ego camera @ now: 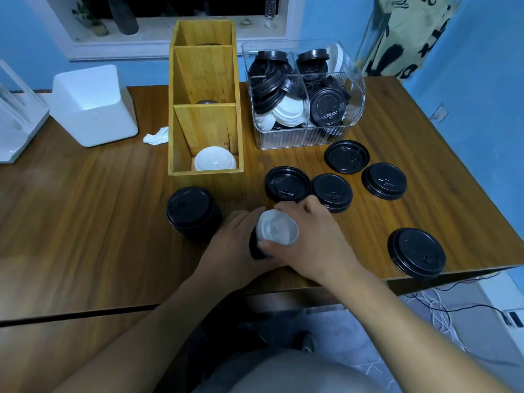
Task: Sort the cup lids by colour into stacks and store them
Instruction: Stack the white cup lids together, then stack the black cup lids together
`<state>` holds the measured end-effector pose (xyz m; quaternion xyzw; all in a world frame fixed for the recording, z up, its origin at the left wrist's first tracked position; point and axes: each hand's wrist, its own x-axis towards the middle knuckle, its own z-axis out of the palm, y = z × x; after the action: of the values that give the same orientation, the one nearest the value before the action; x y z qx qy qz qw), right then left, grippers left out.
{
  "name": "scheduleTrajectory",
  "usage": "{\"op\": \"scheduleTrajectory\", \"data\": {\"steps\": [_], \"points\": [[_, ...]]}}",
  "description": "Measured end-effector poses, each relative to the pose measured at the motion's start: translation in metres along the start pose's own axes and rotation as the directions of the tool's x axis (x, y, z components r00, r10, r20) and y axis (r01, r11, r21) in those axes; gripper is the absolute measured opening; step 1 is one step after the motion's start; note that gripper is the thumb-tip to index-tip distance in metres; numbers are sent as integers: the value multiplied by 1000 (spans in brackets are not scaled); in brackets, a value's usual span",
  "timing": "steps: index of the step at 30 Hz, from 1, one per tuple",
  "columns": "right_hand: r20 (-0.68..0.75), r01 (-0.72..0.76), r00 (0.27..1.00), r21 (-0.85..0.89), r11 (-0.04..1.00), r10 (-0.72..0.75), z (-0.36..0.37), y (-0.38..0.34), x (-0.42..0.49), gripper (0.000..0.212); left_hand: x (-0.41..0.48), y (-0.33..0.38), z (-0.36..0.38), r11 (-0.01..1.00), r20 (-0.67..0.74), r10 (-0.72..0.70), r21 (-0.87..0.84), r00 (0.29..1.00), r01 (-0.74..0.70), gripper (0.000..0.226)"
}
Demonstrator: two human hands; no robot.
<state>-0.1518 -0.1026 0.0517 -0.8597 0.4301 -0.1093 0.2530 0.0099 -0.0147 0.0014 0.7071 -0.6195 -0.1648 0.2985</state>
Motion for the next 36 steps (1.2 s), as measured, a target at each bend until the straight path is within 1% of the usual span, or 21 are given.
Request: {"op": "scheduleTrajectory", "data": {"steps": [3,5,9,12,14,15,16,17,18,19,20,22,25,27,29,31,32,34,36], "points": [[31,7,999,-37,999,-6,2,1,0,73,0,0,0,998,33,-54,-11,998,54,112],[49,12,999,-84,996,-8,1,1,0,73,0,-1,0,999,22,-31,-8,999,31,108],[89,9,996,-183,983,7,-3,-2,6,76,-1,-3,2,1000,-6,30,10,1000,-30,93],[125,54,992,-269,962,-21,-7,-2,9,79,-1,-3,4,999,-22,44,8,999,-44,91],[132,96,989,-267,959,-62,-11,3,10,77,-1,-3,4,999,-21,47,17,999,-47,91],[109,102,991,-216,971,-80,-14,9,11,73,-1,-2,3,999,-20,47,26,999,-46,92],[49,97,995,-141,985,-91,-19,17,13,65,-1,-2,3,998,-22,45,37,999,-45,92],[-49,89,994,-78,993,-93,-26,26,18,56,0,-1,3,998,-20,42,47,999,-41,93],[-156,79,984,-60,995,-88,-34,38,25,44,0,0,2,998,-14,35,54,999,-34,93],[-238,59,968,-99,993,-81,-44,49,34,34,0,0,1,998,-10,29,58,1000,-28,93],[-286,25,955,-171,985,-74,-53,61,43,28,-1,0,1,998,-8,26,61,1000,-25,93],[-302,-45,951,-342,939,-65,-70,82,63,30,-1,0,1,998,-6,21,66,1000,-21,93],[-176,-76,984,-549,832,-26,-81,104,87,38,-1,0,1,997,-13,30,72,999,-29,93],[-92,-57,996,-626,778,-1,-82,108,97,35,-1,1,1,996,-15,35,83,999,-34,94],[-64,-37,998,-653,757,-6,-81,108,102,26,-1,1,1,996,-12,34,81,999,-33,96],[-93,-28,995,-623,781,-39,-80,110,100,20,-2,1,1,996,-12,41,80,999,-40,98],[-138,-29,989,-572,820,-61,-80,111,96,19,-2,1,1,996,-11,44,77,999,-43,100],[-255,-27,964,-392,920,-80,-83,107,82,16,-3,2,1,998,-4,37,58,999,-37,104],[-341,-18,939,-131,991,-28,-85,98,57,12,-3,2,-1,999,-7,38,34,999,-38,102]]}}
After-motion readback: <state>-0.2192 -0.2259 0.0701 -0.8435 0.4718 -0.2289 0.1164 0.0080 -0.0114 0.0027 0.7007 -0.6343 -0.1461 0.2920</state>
